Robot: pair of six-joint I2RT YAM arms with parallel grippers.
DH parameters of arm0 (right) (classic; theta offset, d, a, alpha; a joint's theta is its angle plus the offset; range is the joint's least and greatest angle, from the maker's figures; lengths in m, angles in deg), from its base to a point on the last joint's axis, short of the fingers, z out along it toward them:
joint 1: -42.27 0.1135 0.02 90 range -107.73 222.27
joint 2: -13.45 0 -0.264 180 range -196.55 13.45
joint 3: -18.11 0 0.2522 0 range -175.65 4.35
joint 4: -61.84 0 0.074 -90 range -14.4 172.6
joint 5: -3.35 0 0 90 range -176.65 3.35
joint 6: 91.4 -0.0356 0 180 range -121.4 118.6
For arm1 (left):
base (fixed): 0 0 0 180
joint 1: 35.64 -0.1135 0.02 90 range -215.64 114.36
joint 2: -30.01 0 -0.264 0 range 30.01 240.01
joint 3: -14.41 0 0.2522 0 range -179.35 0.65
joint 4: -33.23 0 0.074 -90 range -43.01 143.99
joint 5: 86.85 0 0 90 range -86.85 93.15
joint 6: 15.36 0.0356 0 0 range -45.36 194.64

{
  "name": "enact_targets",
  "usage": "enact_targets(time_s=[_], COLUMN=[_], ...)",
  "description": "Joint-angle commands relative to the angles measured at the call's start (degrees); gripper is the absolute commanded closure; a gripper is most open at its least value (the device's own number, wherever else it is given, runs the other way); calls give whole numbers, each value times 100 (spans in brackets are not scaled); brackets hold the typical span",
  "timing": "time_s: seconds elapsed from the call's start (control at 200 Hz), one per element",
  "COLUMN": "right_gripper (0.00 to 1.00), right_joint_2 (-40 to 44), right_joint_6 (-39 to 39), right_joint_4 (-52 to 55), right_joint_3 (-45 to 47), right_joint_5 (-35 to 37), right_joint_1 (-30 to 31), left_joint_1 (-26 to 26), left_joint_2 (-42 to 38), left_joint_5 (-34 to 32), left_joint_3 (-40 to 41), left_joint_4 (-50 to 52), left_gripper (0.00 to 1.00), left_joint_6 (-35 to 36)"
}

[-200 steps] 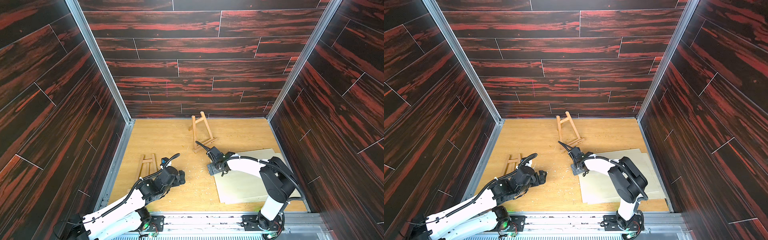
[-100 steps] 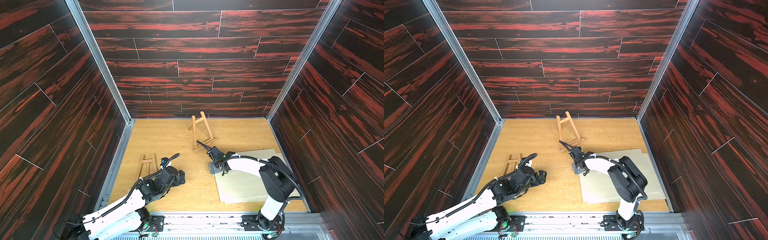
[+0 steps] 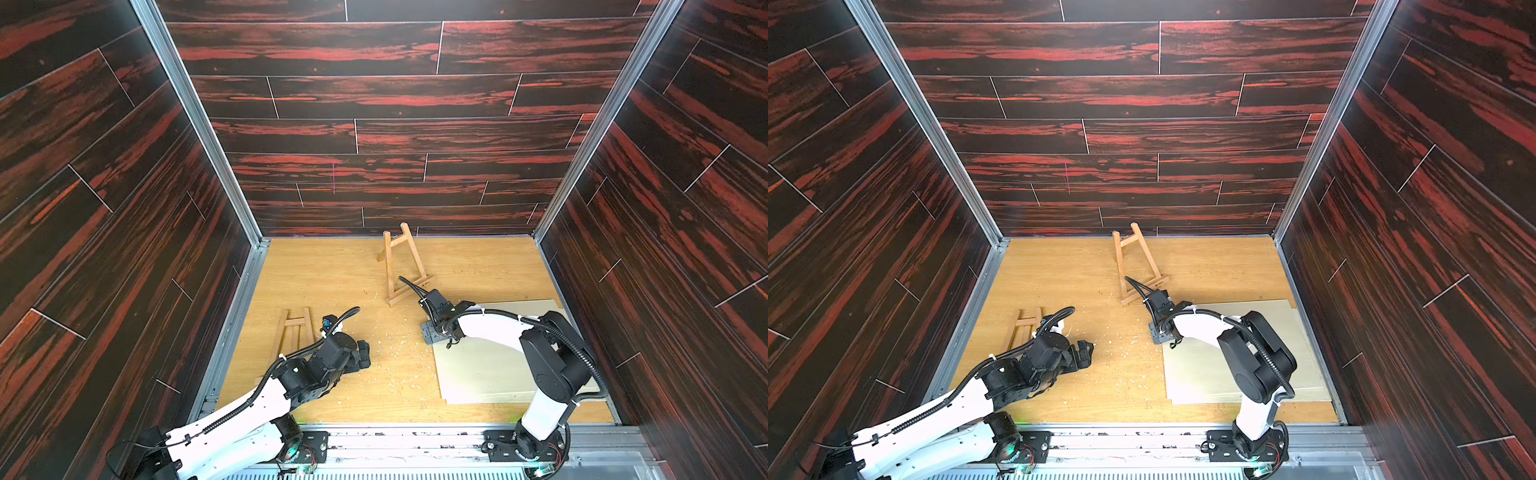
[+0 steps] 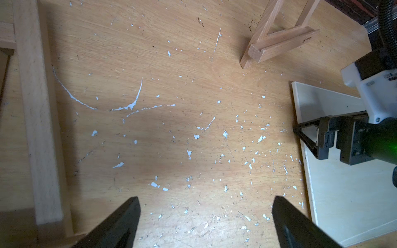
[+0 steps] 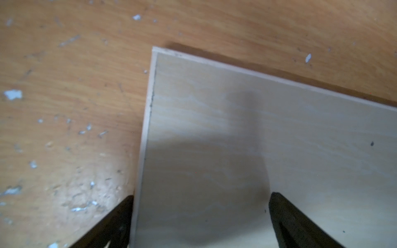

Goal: Disassemble the easel
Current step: Adjust the drawing board.

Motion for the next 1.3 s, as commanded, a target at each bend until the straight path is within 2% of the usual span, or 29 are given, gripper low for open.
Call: enact_targets(time_s=[0.0, 0.807, 1.122, 1.292], right_gripper=[1, 1, 1, 1], right_joint_2=[52, 354, 863, 1013], right_joint_6=[58, -34, 426, 762], right_joint_4=[247, 304, 217, -360], right_joint_3=[207, 295, -106, -321], right_joint_5=[204, 38, -768, -1892], right_joint_1=[-114, -255, -294, -754], left_joint_1=[-25, -29, -25, -34], left_joint_2=[-27, -176, -132, -91], left_joint_5=[-99, -27, -32, -63], left_joint_3=[48, 176, 87, -42], left_joint_4=[31, -127, -201, -274], left_gripper=[0, 0, 0, 0], left_joint_6=[-96, -123, 140, 386])
